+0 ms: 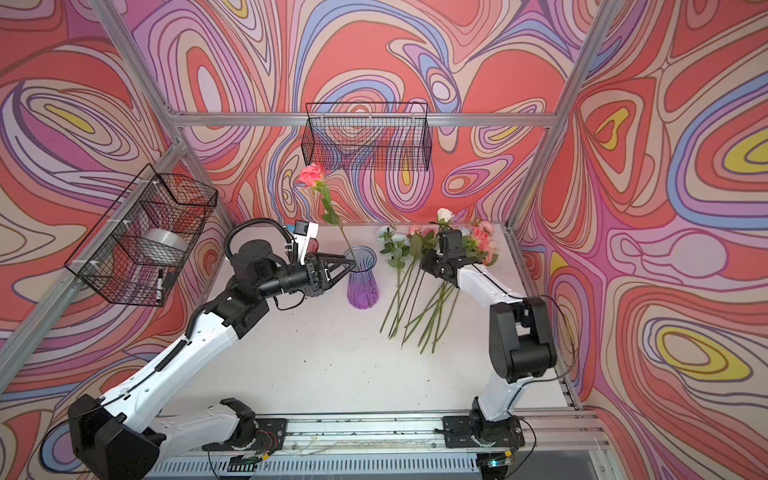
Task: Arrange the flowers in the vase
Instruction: 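Close the right gripper on a white rose stem, then raise the white rose high with the right gripper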
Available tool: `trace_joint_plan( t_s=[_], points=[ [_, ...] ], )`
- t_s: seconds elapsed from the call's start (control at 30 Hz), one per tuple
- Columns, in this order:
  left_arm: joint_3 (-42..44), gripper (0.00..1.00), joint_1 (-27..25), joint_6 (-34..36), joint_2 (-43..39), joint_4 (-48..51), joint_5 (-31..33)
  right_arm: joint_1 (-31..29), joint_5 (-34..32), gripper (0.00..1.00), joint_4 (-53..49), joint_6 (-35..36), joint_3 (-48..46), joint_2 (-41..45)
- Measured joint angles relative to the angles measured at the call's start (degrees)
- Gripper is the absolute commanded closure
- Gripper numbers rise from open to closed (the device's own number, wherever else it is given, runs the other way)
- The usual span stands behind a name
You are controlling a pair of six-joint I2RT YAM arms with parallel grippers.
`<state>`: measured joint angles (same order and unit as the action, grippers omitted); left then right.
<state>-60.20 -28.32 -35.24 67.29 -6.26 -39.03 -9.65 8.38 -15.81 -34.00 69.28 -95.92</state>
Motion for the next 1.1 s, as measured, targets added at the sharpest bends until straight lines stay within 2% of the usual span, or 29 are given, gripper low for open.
trace_joint_plan(
  t_s=[0.2,0.5,0.73,1.1],
  points=[
    [-0.02,0.21,-1.14,-0.44,1.11,-0.15,-0.61,-3.5,-1.44,1.0,0.81,0.26,-1.33,11.78],
    [-0.02,0.21,-4.72,1.16,2.14,0.59,-0.55,-18.01,-8.59,1.0,4.9,1.14,-2.67,26.03],
    [-0.02,0.21,-4.74,3.39,2.14,1.42,0.79,-19.87,-12.2,1.0,5.88,2.08,-3.02,27.56],
    [-0.02,0.21,-4.74,6.4,-0.66,4.13,5.31,-20.35,-13.31,1.0,6.1,4.2,-1.36,26.77]
  ],
)
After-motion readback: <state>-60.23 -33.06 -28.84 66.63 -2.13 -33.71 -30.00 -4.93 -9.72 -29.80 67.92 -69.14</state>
